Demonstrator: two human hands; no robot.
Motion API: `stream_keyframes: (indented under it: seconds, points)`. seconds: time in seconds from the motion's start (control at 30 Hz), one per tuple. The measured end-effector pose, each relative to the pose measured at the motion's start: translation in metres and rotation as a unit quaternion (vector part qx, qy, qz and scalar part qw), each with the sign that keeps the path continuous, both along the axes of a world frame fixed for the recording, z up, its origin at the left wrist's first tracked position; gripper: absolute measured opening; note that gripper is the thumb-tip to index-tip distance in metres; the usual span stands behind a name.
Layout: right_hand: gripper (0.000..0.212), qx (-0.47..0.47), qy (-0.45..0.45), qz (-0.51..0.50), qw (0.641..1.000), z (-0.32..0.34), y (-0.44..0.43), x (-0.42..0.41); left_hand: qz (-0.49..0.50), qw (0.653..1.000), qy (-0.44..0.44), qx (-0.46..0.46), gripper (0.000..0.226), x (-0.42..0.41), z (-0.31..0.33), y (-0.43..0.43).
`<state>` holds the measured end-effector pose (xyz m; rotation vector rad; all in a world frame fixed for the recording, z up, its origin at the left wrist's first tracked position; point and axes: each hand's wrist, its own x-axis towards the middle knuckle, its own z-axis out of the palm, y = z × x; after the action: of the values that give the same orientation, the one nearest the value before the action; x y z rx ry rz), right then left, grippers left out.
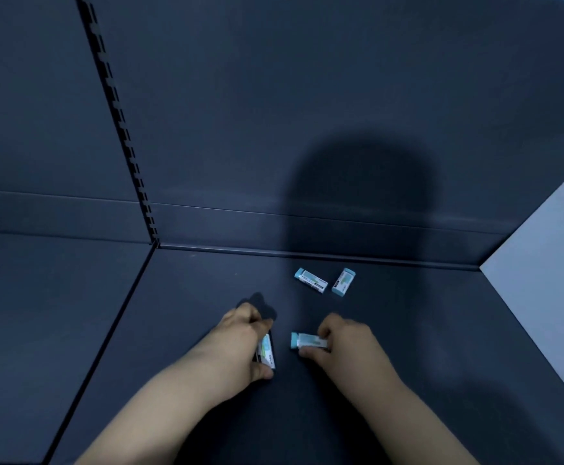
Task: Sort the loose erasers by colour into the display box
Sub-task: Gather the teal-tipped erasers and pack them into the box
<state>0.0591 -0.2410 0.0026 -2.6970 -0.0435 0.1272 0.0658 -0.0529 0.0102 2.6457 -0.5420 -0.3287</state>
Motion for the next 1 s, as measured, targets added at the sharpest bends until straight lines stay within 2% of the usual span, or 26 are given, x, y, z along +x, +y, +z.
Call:
stream_keyframes:
  seconds: [0.2, 0.3, 0.4, 0.6, 0.77, 1.0]
  points:
    - [0.028, -0.005, 0.029, -0.01, 1.0, 0.005, -0.011, 0.003, 0.005, 1.0, 0.014, -0.02, 0.076, -0.001, -0.002, 0.002]
    - [0.006, 0.024, 0.063, 0.012, 0.998, 0.008, -0.023, 0.006, 0.015, 0.999, 0.027, -0.024, 0.079, 0.0, -0.003, 0.005]
    - [0.04, -0.017, 0.109, 0.083, 0.99, 0.013, -0.026, 0.007, 0.018, 0.999, 0.031, -0.014, 0.08, 0.0, -0.003, 0.004]
    - [0.052, -0.043, 0.086, 0.133, 0.986, 0.014, -0.006, 0.003, 0.002, 1.0, 0.017, -0.004, 0.082, 0.002, -0.008, 0.003]
    - [0.092, -0.027, 0.101, 0.13, 0.986, 0.011, -0.001, 0.01, -0.021, 1.0, 0.02, -0.009, 0.086, 0.005, -0.009, 0.008]
    - [0.078, 0.034, 0.045, 0.121, 0.991, 0.002, 0.017, 0.002, -0.018, 0.999, -0.017, -0.024, 0.078, 0.003, -0.015, 0.009]
